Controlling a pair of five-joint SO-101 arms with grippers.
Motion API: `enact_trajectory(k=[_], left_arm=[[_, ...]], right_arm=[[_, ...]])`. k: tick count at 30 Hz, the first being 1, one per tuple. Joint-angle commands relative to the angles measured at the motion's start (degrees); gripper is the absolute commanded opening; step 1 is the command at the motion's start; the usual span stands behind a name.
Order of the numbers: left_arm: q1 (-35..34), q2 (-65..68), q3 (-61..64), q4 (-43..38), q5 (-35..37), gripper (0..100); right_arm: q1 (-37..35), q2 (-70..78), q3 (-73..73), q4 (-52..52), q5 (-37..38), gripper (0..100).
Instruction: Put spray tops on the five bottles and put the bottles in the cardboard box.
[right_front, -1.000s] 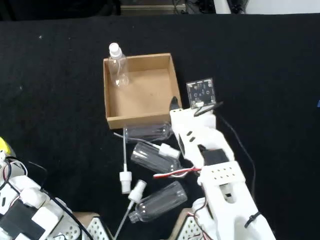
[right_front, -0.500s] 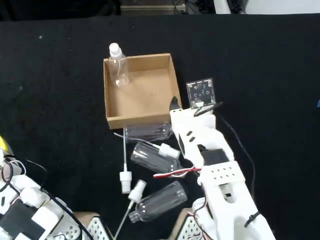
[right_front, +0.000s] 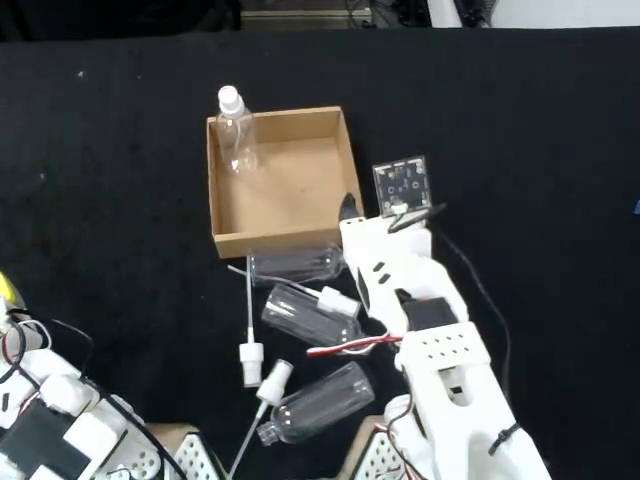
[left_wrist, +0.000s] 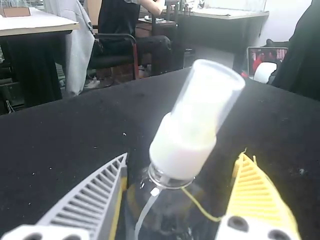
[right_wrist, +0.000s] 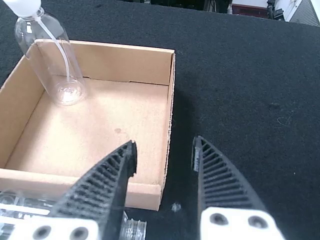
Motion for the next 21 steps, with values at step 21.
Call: enact_trajectory(k=[21], left_arm=[[-0.5, -0.5, -3.6, 5.0, -0.4, 30]], right_arm=[[-0.6, -1.6, -0.3, -1.7, 0.0, 17.3]])
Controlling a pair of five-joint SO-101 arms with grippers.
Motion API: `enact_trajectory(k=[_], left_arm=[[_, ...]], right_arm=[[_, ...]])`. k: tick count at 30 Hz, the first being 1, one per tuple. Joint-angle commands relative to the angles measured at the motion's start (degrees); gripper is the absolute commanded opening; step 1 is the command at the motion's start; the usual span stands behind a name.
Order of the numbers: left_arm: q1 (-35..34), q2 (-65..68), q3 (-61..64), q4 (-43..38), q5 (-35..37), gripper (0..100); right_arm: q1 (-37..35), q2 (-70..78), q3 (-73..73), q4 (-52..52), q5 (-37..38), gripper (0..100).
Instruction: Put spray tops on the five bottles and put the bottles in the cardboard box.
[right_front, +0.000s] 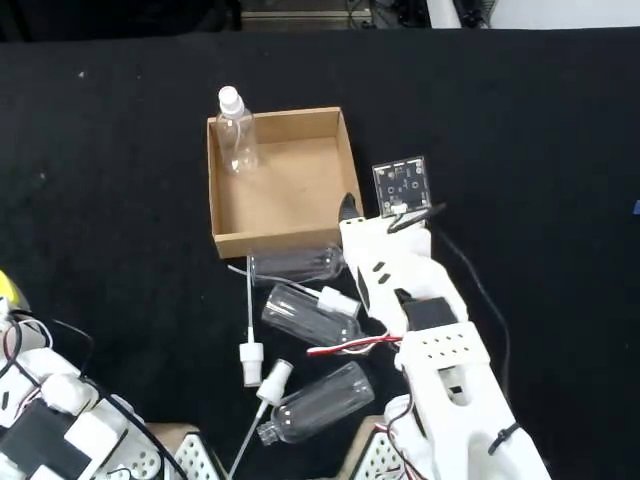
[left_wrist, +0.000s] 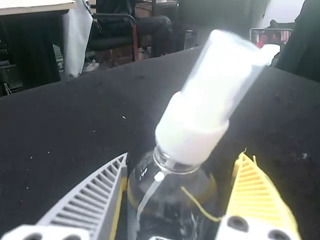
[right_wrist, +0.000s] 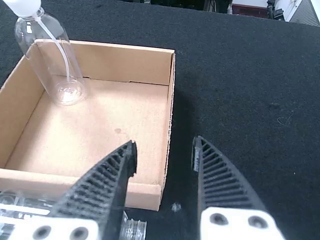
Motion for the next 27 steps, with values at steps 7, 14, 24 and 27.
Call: enact_trajectory(k=[7, 14, 24, 27], left_arm=[[-0.4, 0.0, -2.1, 0.4, -0.4, 2], [-0.6, -0.5, -2.1, 0.3, -0.2, 5], [6.0, -9.7, 3.4, -6.1, 4.0, 3], [10.2, -17.8, 1.9, 5.7, 4.0, 3]], right_arm=[[-0.6, -1.6, -0.3, -1.7, 0.0, 17.3], [-0.6, -1.6, -0.3, -1.7, 0.0, 17.3], [4.1, -1.7, -1.2, -1.8, -0.4, 17.3], [7.1, -1.4, -2.1, -1.8, -0.4, 17.3]])
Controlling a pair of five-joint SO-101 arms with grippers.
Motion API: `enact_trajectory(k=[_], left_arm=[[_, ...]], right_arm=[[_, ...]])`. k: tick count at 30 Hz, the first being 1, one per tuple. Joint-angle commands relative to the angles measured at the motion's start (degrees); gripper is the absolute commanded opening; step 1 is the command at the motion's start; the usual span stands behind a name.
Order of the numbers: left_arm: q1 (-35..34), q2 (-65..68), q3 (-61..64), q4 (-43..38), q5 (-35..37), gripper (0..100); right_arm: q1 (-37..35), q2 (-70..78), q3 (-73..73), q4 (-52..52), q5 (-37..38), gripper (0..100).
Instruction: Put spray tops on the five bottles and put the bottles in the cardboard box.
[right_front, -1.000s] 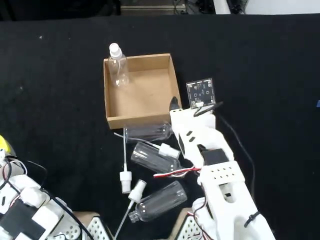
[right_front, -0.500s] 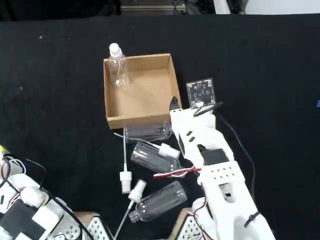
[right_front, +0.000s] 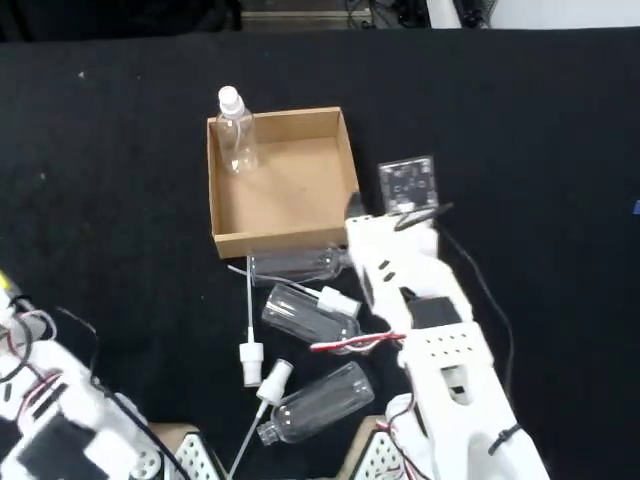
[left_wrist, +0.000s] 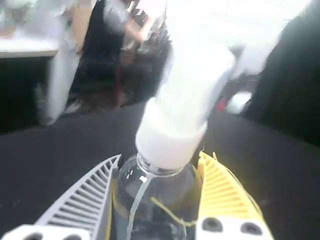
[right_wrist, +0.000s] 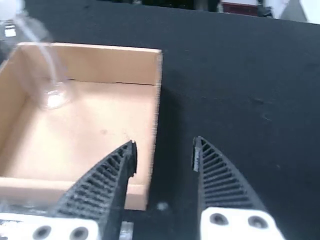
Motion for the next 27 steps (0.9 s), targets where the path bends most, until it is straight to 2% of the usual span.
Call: enact_trajectory(k=[1, 3, 8, 11, 15, 19, 22, 27], left_arm=[[6.2, -11.2, -1.1, 12.7, 1.0, 3], [9.5, -17.5, -4.4, 24.0, 1.5, 3], [18.9, -35.8, -16.6, 52.0, 12.5, 3], [30.4, -45.7, -19.1, 60.4, 14.1, 3], [47.1, -53.5, -14.7, 56.9, 7.5, 3], [58.1, -51.4, -9.7, 46.1, 1.0, 3], [62.3, -45.2, -9.1, 38.8, -0.9, 3], [63.8, -26.2, -17.4, 31.8, -0.4, 3]], right_arm=[[3.5, -1.4, -2.1, -1.8, -0.5, 17.3], [3.3, -1.4, -2.0, -1.8, -0.5, 17.3], [3.4, -1.4, -1.9, -1.8, -0.5, 17.3], [3.4, -1.3, -1.8, -1.8, -0.5, 17.3], [3.4, -1.3, -1.8, -1.8, -0.5, 17.3], [3.4, -1.3, -1.8, -1.8, -0.5, 17.3], [3.4, -1.3, -1.8, -1.8, -0.5, 17.3], [3.4, -1.3, -1.8, -1.8, -0.5, 17.3]])
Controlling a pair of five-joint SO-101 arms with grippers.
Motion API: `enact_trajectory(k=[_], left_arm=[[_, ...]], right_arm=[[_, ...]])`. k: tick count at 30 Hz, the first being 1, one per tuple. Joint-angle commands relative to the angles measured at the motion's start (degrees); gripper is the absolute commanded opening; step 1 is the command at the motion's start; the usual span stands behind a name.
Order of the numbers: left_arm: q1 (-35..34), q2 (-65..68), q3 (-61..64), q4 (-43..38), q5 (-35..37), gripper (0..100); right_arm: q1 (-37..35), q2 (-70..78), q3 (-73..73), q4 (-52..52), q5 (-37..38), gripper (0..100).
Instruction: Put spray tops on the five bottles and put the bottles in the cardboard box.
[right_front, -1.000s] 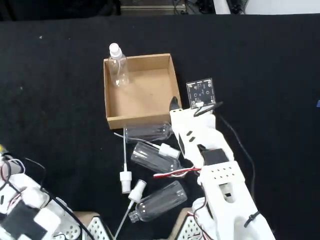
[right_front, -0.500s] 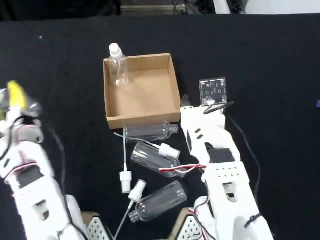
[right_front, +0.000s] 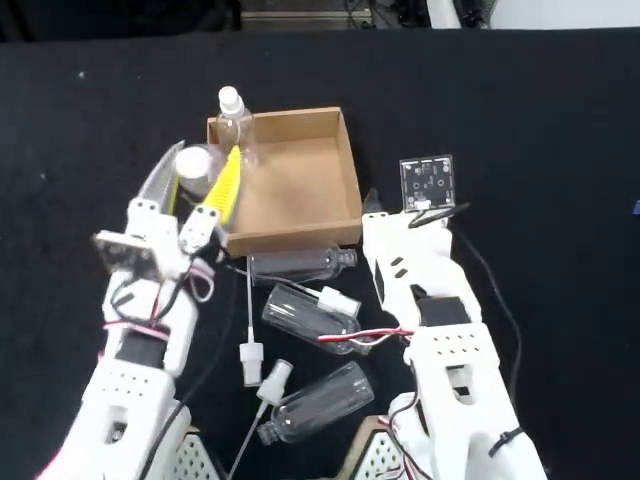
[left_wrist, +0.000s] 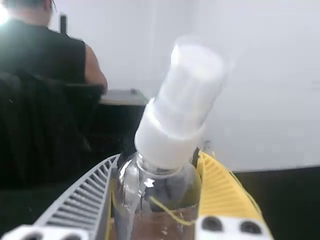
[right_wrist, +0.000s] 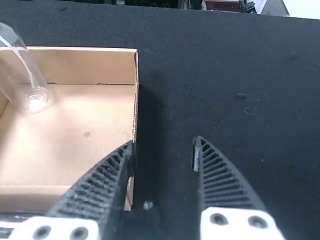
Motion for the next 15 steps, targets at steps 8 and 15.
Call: enact_trajectory(k=[8, 15], left_arm=[[0.9, 42.7, -16.3, -28.2, -0.9, 3], [0.7, 64.4, -26.3, -37.5, -1.0, 3]], right_arm=[[1.1, -1.3, -1.8, -1.8, -0.5, 17.3], [1.1, -1.3, -2.0, -1.8, -0.5, 17.3]])
